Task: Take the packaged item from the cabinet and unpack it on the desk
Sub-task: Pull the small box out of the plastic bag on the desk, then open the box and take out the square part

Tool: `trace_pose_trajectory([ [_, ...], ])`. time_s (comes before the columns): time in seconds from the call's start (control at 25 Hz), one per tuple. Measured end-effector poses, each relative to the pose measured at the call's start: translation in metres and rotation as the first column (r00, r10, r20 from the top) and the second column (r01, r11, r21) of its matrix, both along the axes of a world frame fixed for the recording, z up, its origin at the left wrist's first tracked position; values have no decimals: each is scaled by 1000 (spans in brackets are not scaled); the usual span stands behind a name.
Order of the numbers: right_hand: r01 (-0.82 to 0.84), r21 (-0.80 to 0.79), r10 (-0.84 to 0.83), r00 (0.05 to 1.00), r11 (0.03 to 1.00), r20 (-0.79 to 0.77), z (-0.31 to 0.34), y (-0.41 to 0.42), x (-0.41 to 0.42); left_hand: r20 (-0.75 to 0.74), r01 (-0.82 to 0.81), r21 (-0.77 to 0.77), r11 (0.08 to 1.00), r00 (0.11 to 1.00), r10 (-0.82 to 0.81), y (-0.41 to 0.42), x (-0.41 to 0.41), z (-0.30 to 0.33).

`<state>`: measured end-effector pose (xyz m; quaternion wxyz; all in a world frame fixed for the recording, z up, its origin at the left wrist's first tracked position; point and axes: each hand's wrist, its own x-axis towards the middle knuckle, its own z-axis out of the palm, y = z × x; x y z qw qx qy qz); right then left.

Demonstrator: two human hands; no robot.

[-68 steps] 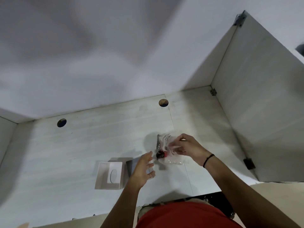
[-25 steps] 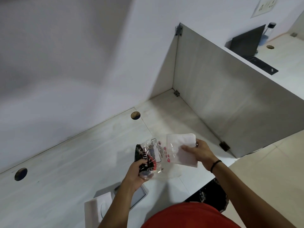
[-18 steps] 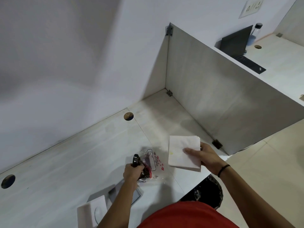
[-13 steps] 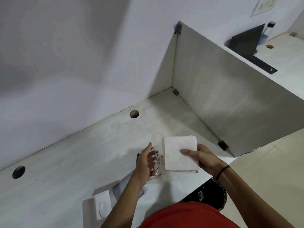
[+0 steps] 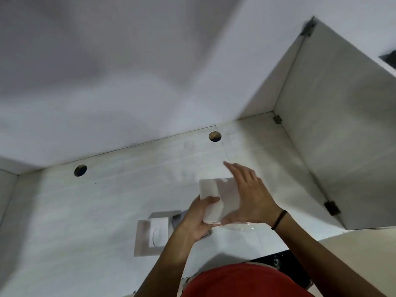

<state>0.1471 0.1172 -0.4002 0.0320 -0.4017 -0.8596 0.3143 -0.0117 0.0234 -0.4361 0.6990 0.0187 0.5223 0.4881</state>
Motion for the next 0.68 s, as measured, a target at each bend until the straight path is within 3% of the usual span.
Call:
trace_pose_trajectory([
  [0.08,-317,139,294,941,938,166,-3,-6,-20,18,-39,17,999,999,39,-11,-4,1],
  [0.2,-487,188,418,853,853,312,-17,-18,-51,20,-92,-8,996,996,92,-28,-14,-1],
  [0.28,-507,237,426,846,828,322,-23,-25,-63,-15,-97,-42,994,995,96,-38,-21,0],
  [0.4,-506,181,450,849,843,278,-24,-37,-83,-70,-138,-73,988,989,133,-56,-38,-2],
  [0.48,-341,32,332,930,940,156,-22,-46,-96,-89,-214,-78,974,974,207,-70,-53,-6],
  [0.52,-151,-110,159,985,982,66,-23,-50,-104,-86,-255,-75,964,965,249,-78,-62,-8],
  [0.56,61,-330,-53,998,942,33,-32,-51,-112,-87,-289,-91,953,956,281,-86,-70,-6],
  [0.64,277,-778,-311,944,564,111,-50,-61,-129,-100,-316,-140,938,947,304,-102,-88,-7],
  [0.68,295,-865,-351,924,405,151,-61,-68,-137,-104,-314,-154,937,948,301,-109,-95,-9],
])
